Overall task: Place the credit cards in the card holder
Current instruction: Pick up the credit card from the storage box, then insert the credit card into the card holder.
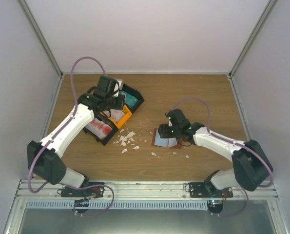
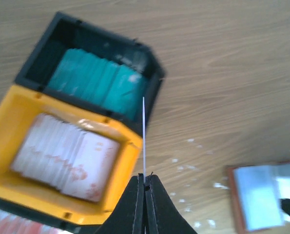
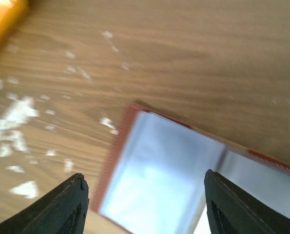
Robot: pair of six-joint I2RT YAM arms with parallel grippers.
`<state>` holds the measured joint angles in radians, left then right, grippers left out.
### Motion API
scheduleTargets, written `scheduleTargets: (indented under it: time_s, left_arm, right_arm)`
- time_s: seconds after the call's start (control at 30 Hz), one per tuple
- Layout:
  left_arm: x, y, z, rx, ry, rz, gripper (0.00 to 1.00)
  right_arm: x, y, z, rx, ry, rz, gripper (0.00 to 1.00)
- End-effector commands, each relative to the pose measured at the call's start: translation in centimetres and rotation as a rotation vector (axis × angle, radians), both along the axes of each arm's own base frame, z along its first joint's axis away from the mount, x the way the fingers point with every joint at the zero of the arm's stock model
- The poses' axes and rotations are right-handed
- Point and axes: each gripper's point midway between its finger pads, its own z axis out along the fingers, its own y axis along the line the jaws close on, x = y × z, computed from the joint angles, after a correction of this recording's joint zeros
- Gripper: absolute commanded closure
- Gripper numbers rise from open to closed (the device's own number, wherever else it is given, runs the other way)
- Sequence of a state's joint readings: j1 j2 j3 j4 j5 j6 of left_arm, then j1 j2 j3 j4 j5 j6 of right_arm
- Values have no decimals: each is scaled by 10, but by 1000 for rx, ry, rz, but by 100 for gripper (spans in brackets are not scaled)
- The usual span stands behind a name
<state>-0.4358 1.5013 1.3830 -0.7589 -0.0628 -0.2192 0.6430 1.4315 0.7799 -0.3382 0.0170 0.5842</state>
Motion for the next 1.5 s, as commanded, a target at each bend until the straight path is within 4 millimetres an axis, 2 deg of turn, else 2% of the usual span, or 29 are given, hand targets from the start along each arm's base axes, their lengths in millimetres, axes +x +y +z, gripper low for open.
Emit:
scheduleTargets:
  time_s: [0.0,0.1,0.23,0.37,0.47,0.6,0.73,0.83,0.97,1.1,1.23,1.33,1.4,1.47]
  left_arm:
    - [-17,-43,31,-307,-63,-118,100]
    - [-29,-60,43,-471,-70,-158,100]
    - [-45,-76,62,-637,-69,-221,100]
    - [-68,-93,89,-793,-42,-338,100]
    - [-88,-106,106,-900,17,-443,100]
    - [-108,-113,121,-998,78,-536,100]
    - [-118,-116,132,-1055,93,-589,100]
    - [-121,-116,128,-1054,110,-594,100]
    - [-127,-115,119,-1058,134,-597,100]
    - [-131,-115,115,-1065,152,-606,100]
    - [-134,-113,109,-1054,160,-602,100]
    - [-137,-112,101,-1053,174,-596,99]
    - [-136,-111,94,-1042,178,-574,93]
    - [-132,-108,82,-1006,179,-523,73]
  right_arm:
    - [1,29,42,221,-81,121,33]
    - [0,38,68,319,-135,163,33]
    - [-14,49,115,499,-231,248,22]
    - [-31,51,168,690,-334,318,13]
    - [-38,51,194,781,-356,337,11]
    - [-43,57,215,868,-340,359,16]
    - [-55,64,236,960,-341,441,29]
    - [-62,65,247,1008,-362,475,45]
    - [-62,65,252,1040,-365,472,56]
    - [-53,70,247,1028,-330,459,67]
    - [-50,77,238,1036,-279,472,89]
    - [-50,77,234,1039,-267,473,98]
    - [-51,77,231,1031,-260,471,99]
    - [-48,74,215,991,-224,431,99]
